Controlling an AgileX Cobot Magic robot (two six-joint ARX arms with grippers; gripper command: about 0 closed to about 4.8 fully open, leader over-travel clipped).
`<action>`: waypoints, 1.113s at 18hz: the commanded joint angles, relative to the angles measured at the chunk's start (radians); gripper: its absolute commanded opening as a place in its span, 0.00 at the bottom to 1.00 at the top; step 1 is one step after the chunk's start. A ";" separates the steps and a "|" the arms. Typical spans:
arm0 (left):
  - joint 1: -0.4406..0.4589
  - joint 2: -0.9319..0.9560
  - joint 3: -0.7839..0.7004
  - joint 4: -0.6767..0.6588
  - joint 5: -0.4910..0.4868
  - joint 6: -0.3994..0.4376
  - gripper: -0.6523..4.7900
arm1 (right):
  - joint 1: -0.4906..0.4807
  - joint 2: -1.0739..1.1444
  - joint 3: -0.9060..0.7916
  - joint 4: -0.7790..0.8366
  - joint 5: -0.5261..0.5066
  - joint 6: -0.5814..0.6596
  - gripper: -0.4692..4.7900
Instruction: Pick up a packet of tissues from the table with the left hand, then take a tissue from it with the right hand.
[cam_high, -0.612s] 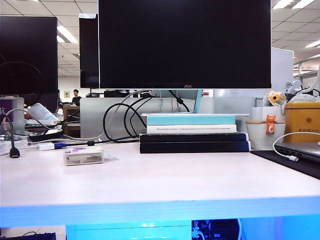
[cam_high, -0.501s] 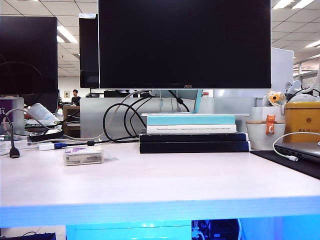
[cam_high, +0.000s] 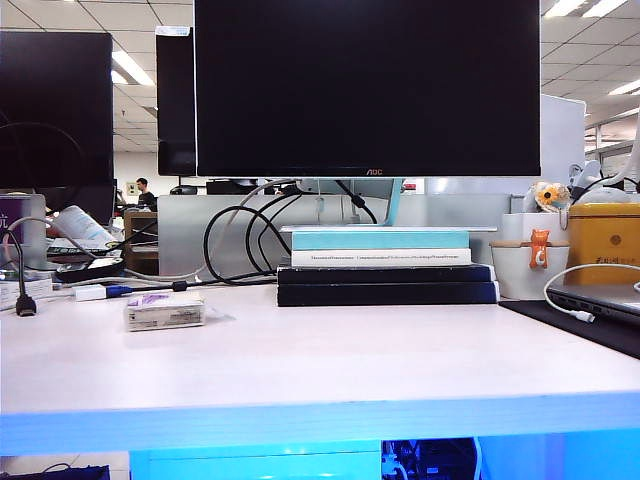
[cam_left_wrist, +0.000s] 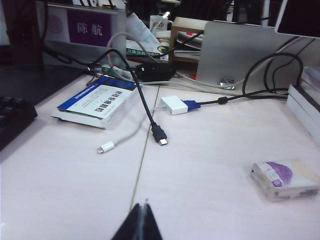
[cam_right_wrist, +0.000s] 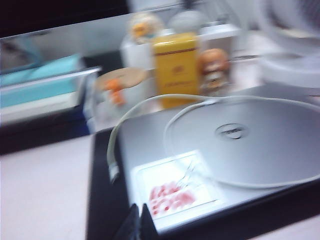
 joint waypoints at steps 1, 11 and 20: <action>-0.001 0.018 0.084 0.014 -0.029 0.004 0.11 | 0.000 0.028 0.021 0.037 0.034 0.026 0.08; -0.002 0.707 0.407 0.300 0.420 0.290 0.11 | 0.002 0.531 0.204 0.312 -0.079 0.066 0.08; 0.004 1.188 0.480 0.532 0.685 0.478 0.11 | 0.013 0.811 0.307 0.328 -0.179 0.031 0.08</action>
